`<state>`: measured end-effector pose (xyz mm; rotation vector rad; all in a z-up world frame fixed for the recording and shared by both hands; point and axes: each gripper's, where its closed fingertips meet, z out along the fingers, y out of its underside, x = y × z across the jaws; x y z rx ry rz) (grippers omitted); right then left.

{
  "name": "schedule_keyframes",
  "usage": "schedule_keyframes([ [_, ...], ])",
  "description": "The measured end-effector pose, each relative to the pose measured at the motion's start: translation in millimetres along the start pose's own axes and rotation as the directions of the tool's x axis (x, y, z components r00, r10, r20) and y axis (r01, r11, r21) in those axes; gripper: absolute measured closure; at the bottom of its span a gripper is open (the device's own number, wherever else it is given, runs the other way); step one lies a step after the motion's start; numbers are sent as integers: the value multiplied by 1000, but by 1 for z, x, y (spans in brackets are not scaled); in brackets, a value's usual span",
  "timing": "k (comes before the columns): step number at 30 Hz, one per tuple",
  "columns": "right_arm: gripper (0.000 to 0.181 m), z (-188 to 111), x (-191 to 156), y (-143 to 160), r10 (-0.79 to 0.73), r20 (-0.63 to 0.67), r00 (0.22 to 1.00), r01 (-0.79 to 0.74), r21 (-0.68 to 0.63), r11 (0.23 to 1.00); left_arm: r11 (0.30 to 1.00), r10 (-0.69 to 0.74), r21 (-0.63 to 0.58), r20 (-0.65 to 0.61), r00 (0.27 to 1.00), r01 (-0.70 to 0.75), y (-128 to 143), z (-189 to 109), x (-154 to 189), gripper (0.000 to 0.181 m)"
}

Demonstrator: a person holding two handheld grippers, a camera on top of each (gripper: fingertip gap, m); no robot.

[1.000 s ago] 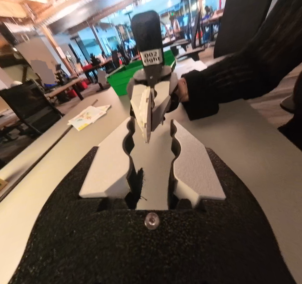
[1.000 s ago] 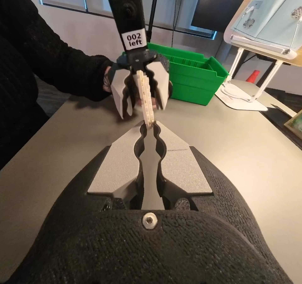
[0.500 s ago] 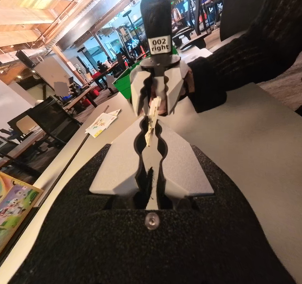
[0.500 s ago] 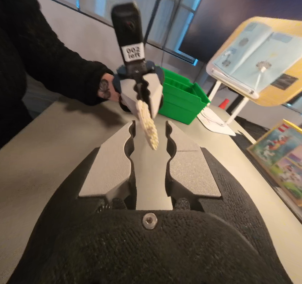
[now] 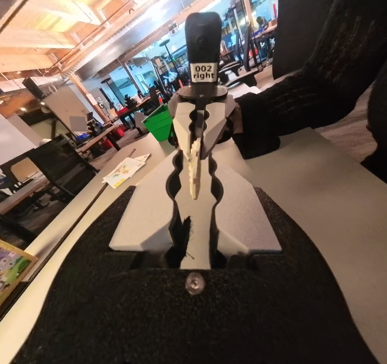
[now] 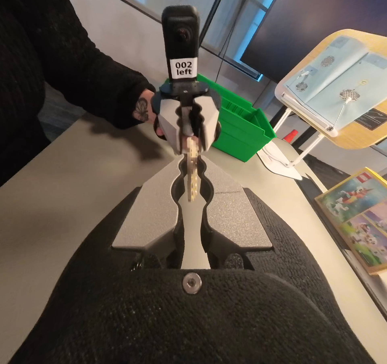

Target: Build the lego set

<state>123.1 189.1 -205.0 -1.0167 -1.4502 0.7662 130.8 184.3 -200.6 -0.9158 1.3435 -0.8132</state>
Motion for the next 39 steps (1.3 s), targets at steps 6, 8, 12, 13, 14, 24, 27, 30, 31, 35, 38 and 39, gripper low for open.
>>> schedule_keyframes([
  [6,175,0,-3,-4,-7,17,1000,7,16,1000,999,13,-30,-20,1000,-14,4,-1,2,175],
  [8,175,0,-4,-5,-10,20,1000,10,21,1000,999,11,-34,-35,999,-12,3,-1,3,176],
  [12,173,-2,1,-10,-12,-24,1000,14,49,999,997,45,-61,-16,999,-46,-2,0,-1,176],
  [13,168,-3,3,-11,-28,-47,999,30,61,998,996,61,-65,-12,998,-62,-3,0,-1,177],
  [14,162,-4,3,-14,-39,-57,998,43,75,996,995,68,-75,-18,998,-69,-1,0,1,177],
  [24,175,-5,-3,-16,-51,-7,999,52,66,996,997,48,-59,-22,999,-50,0,1,2,176],
  [27,175,-5,-1,-16,-38,-14,999,38,54,998,996,64,-67,5,998,-64,0,2,0,176],
  [30,175,-6,2,-17,-42,-35,999,43,47,998,994,81,-78,40,996,-78,0,3,-4,176],
  [31,175,-7,3,-16,-42,-34,999,43,47,998,995,74,-76,37,997,-71,0,4,-3,176],
  [35,176,-8,2,-18,-18,-19,1000,20,75,997,1000,13,-27,49,999,-12,-2,4,-5,174],
  [38,175,-9,3,-19,44,2,999,-44,114,992,995,-55,-86,11,998,56,11,7,-1,144],
  [39,175,-9,3,-19,61,8,998,-61,120,991,994,-76,-74,-12,997,75,11,8,2,148],
])
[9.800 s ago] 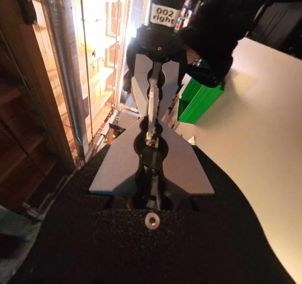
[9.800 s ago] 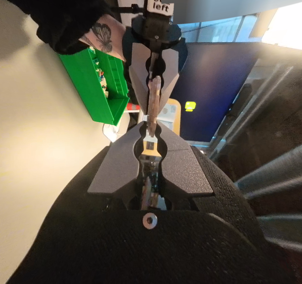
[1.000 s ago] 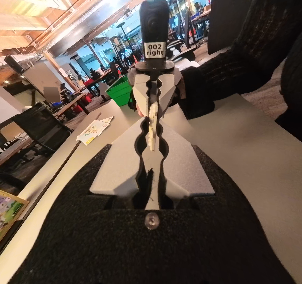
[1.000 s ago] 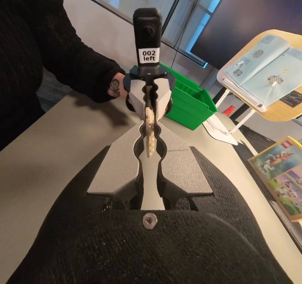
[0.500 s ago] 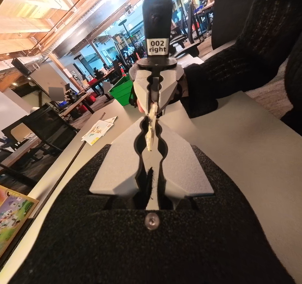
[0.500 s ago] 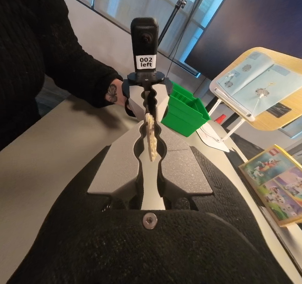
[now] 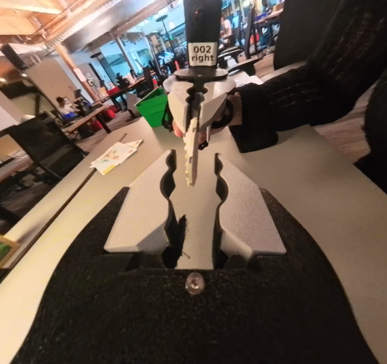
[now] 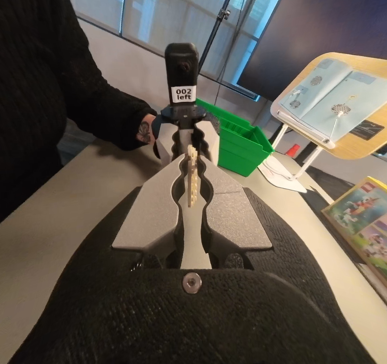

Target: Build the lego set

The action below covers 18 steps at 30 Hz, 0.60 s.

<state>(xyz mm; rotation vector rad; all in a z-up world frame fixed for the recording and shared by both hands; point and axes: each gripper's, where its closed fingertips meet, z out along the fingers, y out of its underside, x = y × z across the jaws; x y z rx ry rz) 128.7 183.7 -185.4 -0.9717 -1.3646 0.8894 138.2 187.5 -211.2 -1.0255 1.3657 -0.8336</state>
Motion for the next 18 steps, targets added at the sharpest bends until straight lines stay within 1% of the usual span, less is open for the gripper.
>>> schedule_keyframes([
  [1,175,0,0,1,19,4,1000,-19,6,1000,1000,1,19,-7,1000,-1,-2,0,2,162],
  [2,175,0,0,1,47,9,999,-47,18,999,1000,10,25,19,1000,-10,-2,0,-2,174],
  [3,174,1,2,0,83,4,997,-83,34,996,1000,11,22,30,999,-12,-2,-1,-4,175],
  [4,169,1,6,3,113,-18,993,-112,36,993,1000,-15,23,27,1000,15,-2,-3,-7,175],
  [5,159,1,9,7,136,-30,990,-135,19,991,998,-55,31,25,998,54,-3,-4,-10,175],
  [6,152,1,9,11,159,-20,987,-159,3,987,996,-79,42,29,996,78,-5,-5,-13,175],
  [7,150,2,8,13,180,-9,984,-180,2,984,995,-91,44,27,995,90,-5,-6,-14,175],
  [8,151,2,8,13,190,-3,982,-190,9,982,995,-96,39,20,995,95,-5,-6,-14,176],
  [11,172,4,9,14,143,-33,989,-142,9,990,996,-86,33,12,996,86,-5,-5,-11,175],
  [14,173,3,8,10,108,-29,994,-108,7,994,996,-77,45,16,997,76,-9,-5,-11,175],
  [18,175,3,7,8,33,-55,998,-34,-22,999,997,-65,45,34,997,63,-10,-5,-12,175],
])
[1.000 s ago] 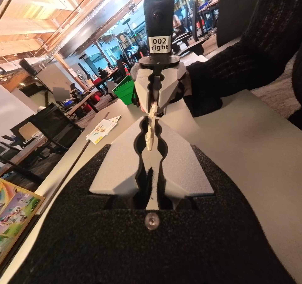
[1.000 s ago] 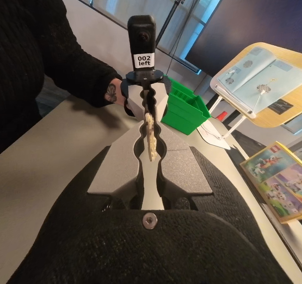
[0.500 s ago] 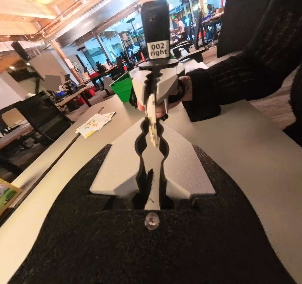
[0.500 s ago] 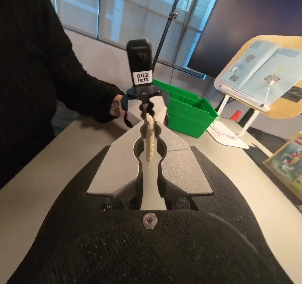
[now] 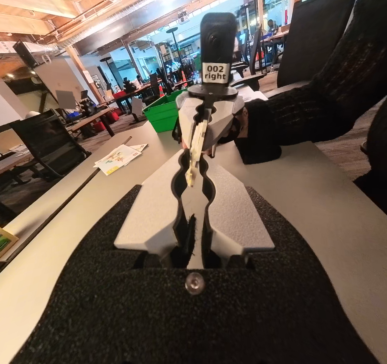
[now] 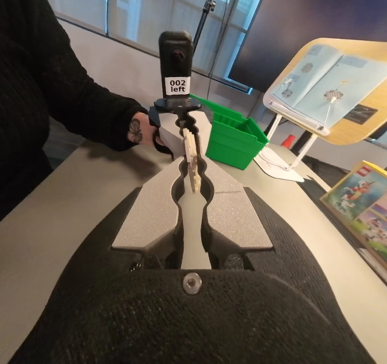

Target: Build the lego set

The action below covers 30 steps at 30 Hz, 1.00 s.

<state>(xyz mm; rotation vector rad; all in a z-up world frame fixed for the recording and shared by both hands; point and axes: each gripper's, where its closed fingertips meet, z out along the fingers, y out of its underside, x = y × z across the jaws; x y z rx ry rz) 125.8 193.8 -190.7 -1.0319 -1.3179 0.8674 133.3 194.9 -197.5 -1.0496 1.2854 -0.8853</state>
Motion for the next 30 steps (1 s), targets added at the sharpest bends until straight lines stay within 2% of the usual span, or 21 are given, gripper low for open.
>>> schedule_keyframes([
  [8,175,0,2,2,-91,-38,995,89,-47,995,998,-55,7,11,998,55,2,2,-3,175],
  [12,175,2,0,-3,-15,-9,1000,15,0,1000,998,8,62,1,1000,-8,-5,-2,0,174],
  [13,175,3,-1,-4,0,-4,1000,0,13,1000,996,29,90,3,1000,-29,-10,-4,2,168],
  [14,175,4,-1,-2,2,-5,1000,-2,7,1000,992,29,121,-23,999,-26,-16,-6,7,155],
  [16,175,4,-1,2,4,-1,1000,-4,-3,1000,994,9,109,-44,999,-4,-18,-6,8,149],
  [18,175,3,-2,-1,24,10,1000,-24,18,1000,997,45,65,-20,999,-43,-11,-6,6,161],
  [19,175,3,-3,-1,22,19,1000,-22,19,1000,997,47,63,0,999,-47,-12,-6,3,174],
  [24,175,4,-9,-1,-32,34,999,32,-4,999,998,-17,59,-70,997,22,-12,-7,7,175],
  [30,175,1,-7,-2,-114,0,993,114,-56,992,987,-136,69,-90,987,142,-13,-4,5,175],
])
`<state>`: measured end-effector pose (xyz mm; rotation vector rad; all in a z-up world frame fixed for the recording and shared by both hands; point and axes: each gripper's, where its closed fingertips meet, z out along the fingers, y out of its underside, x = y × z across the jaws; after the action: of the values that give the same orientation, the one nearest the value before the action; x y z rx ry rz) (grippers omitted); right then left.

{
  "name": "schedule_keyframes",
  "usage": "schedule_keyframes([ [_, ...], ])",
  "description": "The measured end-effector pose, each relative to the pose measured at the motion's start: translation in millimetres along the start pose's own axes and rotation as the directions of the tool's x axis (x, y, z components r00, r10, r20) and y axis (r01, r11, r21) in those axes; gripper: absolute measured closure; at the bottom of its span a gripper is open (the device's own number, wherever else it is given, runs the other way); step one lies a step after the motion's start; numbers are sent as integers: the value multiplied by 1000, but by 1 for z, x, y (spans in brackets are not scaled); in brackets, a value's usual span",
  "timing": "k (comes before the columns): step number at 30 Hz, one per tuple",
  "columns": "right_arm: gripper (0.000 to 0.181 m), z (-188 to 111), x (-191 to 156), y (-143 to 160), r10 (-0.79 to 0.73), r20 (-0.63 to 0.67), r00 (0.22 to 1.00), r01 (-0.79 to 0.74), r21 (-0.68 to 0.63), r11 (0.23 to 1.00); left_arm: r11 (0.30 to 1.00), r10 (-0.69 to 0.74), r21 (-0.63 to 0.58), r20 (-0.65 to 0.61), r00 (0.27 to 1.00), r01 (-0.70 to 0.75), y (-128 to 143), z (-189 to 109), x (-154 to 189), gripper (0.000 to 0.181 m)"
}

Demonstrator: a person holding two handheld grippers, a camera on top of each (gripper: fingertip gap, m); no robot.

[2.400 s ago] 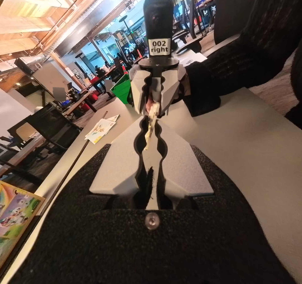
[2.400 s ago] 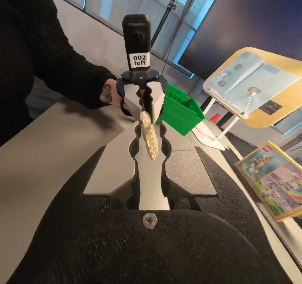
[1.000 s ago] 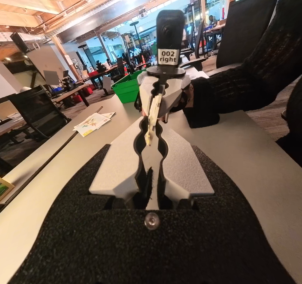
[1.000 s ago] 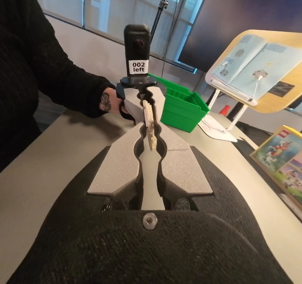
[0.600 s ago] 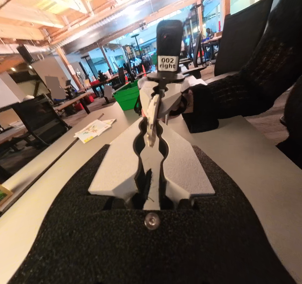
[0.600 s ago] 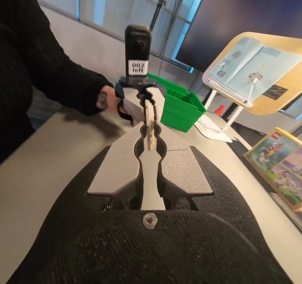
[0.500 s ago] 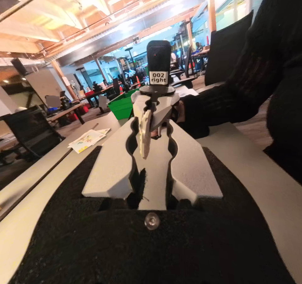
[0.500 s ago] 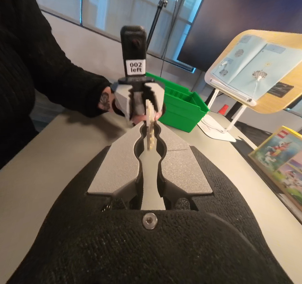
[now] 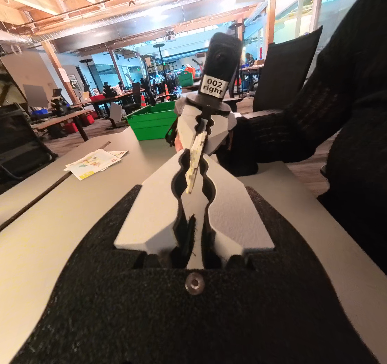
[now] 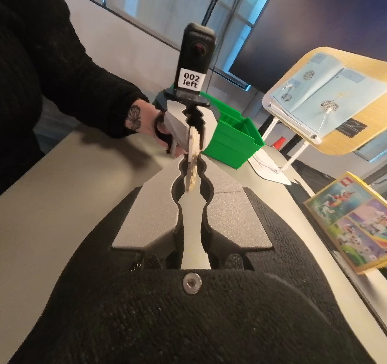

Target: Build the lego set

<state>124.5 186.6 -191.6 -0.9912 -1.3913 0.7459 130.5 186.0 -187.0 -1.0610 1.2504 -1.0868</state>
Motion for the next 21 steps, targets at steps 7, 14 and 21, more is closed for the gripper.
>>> schedule_keyframes([
  [7,175,4,9,7,147,-16,989,-146,18,989,998,58,-17,135,989,-56,6,-5,-19,151],
  [14,175,-3,15,-1,272,28,962,-274,115,955,991,79,-118,75,994,-69,26,-1,-12,174],
  [21,174,-2,9,-3,277,58,959,-282,113,953,990,56,-133,76,996,-46,27,0,-14,176],
])
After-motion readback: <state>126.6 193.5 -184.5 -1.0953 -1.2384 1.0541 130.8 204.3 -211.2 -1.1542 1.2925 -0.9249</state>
